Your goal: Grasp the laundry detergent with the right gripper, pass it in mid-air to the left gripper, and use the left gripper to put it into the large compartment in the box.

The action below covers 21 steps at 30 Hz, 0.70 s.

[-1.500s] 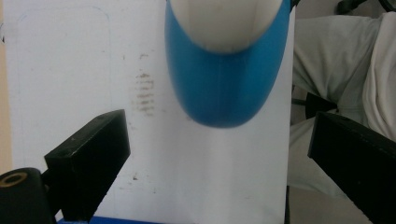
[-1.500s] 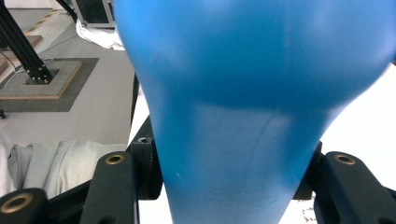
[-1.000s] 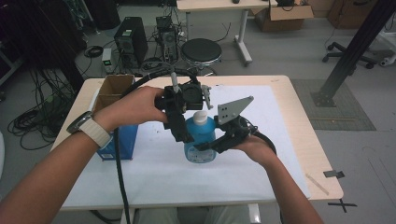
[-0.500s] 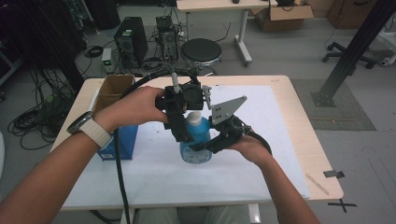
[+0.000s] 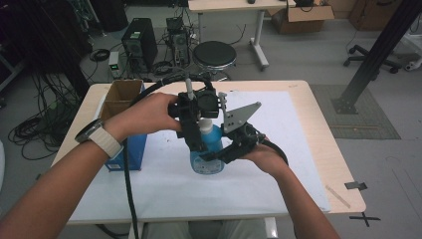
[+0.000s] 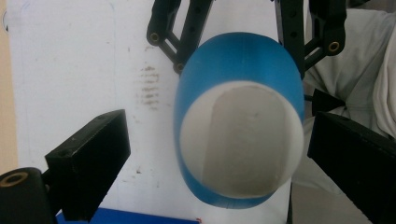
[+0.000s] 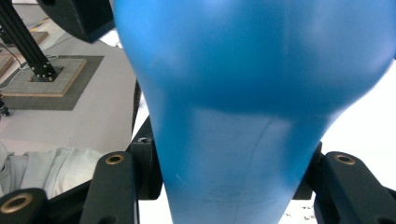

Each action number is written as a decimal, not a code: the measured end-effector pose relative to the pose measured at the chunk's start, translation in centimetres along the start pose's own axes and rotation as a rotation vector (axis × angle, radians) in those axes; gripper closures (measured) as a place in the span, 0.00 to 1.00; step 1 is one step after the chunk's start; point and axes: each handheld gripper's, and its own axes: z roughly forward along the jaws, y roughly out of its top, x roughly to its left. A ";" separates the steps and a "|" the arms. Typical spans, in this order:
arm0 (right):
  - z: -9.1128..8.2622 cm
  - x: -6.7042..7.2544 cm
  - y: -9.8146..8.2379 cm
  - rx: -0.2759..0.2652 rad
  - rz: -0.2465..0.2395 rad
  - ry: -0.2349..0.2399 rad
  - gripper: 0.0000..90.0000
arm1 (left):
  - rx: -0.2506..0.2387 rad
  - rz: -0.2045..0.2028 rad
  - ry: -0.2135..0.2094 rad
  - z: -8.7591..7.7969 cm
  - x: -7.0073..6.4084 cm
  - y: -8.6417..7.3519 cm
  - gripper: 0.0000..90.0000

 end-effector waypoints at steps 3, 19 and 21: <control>0.0 0.0 0.0 0.000 -0.003 0.001 0.50 | 0.005 0.000 0.004 0.1 0.0 0.1 0.08; 0.0 0.0 0.2 -0.003 -0.003 -0.004 0.50 | 0.004 0.010 -0.009 0.5 -0.1 0.0 0.14; 0.1 0.0 0.2 0.001 -0.004 -0.003 0.50 | 0.000 0.013 -0.010 0.4 -0.1 0.0 0.16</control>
